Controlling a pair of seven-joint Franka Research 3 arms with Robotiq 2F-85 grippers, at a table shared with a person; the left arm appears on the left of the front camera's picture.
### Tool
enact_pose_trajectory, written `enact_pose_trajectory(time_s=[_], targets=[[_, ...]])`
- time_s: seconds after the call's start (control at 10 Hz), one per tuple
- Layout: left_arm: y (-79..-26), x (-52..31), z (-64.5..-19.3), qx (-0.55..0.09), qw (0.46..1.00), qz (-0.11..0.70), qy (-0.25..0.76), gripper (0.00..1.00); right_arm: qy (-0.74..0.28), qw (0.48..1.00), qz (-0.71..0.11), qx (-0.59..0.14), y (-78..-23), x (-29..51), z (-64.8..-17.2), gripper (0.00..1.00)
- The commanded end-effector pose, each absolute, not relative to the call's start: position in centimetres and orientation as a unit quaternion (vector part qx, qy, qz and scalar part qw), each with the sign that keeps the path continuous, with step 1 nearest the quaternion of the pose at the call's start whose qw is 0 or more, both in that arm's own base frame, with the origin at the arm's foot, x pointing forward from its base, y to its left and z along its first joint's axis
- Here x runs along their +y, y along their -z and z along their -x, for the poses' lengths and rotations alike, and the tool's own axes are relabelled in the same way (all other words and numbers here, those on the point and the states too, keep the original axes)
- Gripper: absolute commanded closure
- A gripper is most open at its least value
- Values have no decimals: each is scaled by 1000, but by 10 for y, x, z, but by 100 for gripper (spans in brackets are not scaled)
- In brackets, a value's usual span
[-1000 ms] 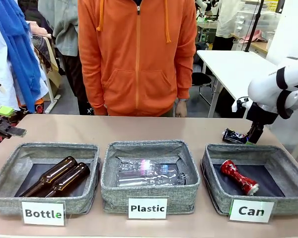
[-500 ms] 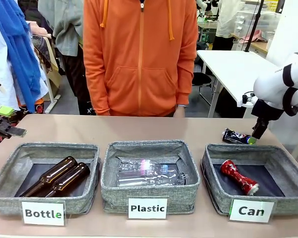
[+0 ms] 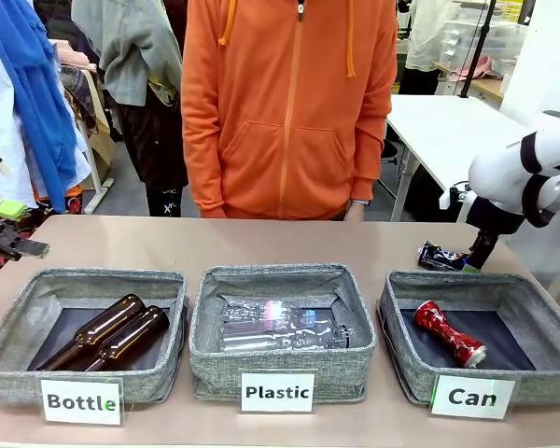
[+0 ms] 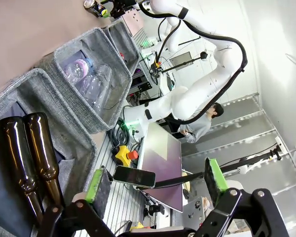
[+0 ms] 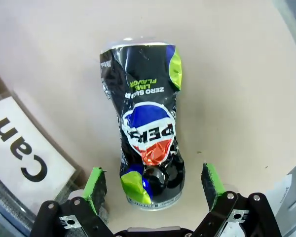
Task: Sort the can waste into the basket.
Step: Pick up the can waste from the table and place it in the right Fabric basket.
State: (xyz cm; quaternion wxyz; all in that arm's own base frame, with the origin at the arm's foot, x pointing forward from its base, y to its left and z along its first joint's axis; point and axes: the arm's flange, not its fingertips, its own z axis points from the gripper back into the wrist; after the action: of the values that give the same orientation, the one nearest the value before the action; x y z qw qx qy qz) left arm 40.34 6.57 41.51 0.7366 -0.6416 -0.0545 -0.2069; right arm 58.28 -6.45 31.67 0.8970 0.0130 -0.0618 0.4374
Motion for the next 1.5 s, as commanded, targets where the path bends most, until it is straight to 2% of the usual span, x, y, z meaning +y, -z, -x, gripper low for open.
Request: enact_pose_trajectory(time_s=[0.0, 0.6, 0.7, 0.8, 0.9, 1.0, 1.2, 1.3, 1.4], targets=[[-418, 65, -401, -51, 738, 639, 211, 0, -428, 901, -26, -71, -308, -67, -601, 0], [-418, 65, -401, -51, 738, 639, 211, 0, -411, 909, -56, -38, -283, -70, -614, 0], [-418, 65, -401, -51, 738, 639, 211, 0, -414, 908, -52, -29, -282, -69, -614, 16], [-418, 65, -401, -51, 738, 639, 211, 0, -416, 907, -62, -19, -281, -69, -613, 59], [-418, 65, -401, -51, 738, 639, 211, 0, -412, 909, -63, -14, -281, -69, -614, 76], [-418, 65, -401, -51, 738, 639, 211, 0, -414, 908, -65, -10, -281, -69, -614, 100], [-418, 65, -401, -51, 738, 639, 211, 0, -414, 908, -67, -10, -282, -68, -613, 100], [-418, 65, -401, -51, 738, 639, 211, 0, -413, 908, -66, -8, -282, -67, -614, 95], [-418, 65, -401, -51, 738, 639, 211, 0, -413, 908, -67, -8, -282, -67, -614, 100]])
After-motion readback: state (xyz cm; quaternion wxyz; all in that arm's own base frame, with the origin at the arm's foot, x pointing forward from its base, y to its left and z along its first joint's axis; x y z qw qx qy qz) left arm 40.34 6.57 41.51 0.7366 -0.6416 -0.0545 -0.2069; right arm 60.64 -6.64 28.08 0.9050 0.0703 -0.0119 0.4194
